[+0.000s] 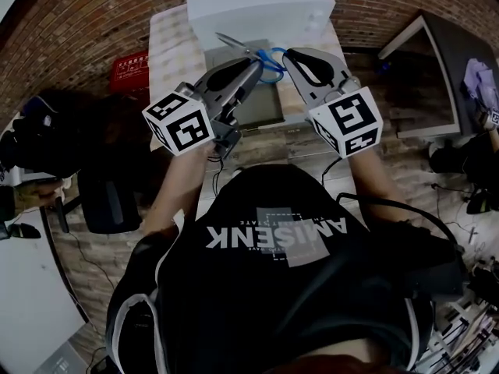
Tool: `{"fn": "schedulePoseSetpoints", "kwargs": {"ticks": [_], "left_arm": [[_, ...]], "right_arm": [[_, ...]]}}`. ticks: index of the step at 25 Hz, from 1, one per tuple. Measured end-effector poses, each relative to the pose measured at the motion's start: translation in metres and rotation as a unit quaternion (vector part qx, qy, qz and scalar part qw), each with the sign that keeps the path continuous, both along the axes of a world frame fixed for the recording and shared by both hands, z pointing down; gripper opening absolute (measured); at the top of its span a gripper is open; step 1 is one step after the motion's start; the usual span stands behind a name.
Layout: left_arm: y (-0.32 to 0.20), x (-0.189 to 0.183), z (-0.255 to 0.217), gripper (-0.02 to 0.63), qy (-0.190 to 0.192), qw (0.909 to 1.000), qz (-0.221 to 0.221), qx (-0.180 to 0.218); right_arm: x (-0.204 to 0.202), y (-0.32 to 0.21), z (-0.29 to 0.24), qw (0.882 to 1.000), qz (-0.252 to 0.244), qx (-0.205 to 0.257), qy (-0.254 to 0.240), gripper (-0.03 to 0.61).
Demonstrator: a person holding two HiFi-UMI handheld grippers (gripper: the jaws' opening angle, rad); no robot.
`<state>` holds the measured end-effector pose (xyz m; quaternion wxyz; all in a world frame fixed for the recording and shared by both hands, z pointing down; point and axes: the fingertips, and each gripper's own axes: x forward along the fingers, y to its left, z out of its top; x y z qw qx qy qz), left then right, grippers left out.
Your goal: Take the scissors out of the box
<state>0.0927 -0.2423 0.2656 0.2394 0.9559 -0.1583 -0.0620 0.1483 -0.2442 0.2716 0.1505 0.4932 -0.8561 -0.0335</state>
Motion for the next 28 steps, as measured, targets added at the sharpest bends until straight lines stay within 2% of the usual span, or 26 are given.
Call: {"fn": "schedulePoseSetpoints", "kwargs": {"ticks": [9,28], "left_arm": [[0.004,0.022,0.003,0.047,-0.008,0.9999,-0.003,0.009],[-0.002,0.022,0.003,0.047,0.005,1.0,-0.004,-0.001]], "right_arm": [[0.021,0.002,0.005,1.0,-0.004,-0.002,-0.012,0.057],[0.022,-0.003,0.003,1.0,-0.004,-0.006,-0.005,0.057]]}}
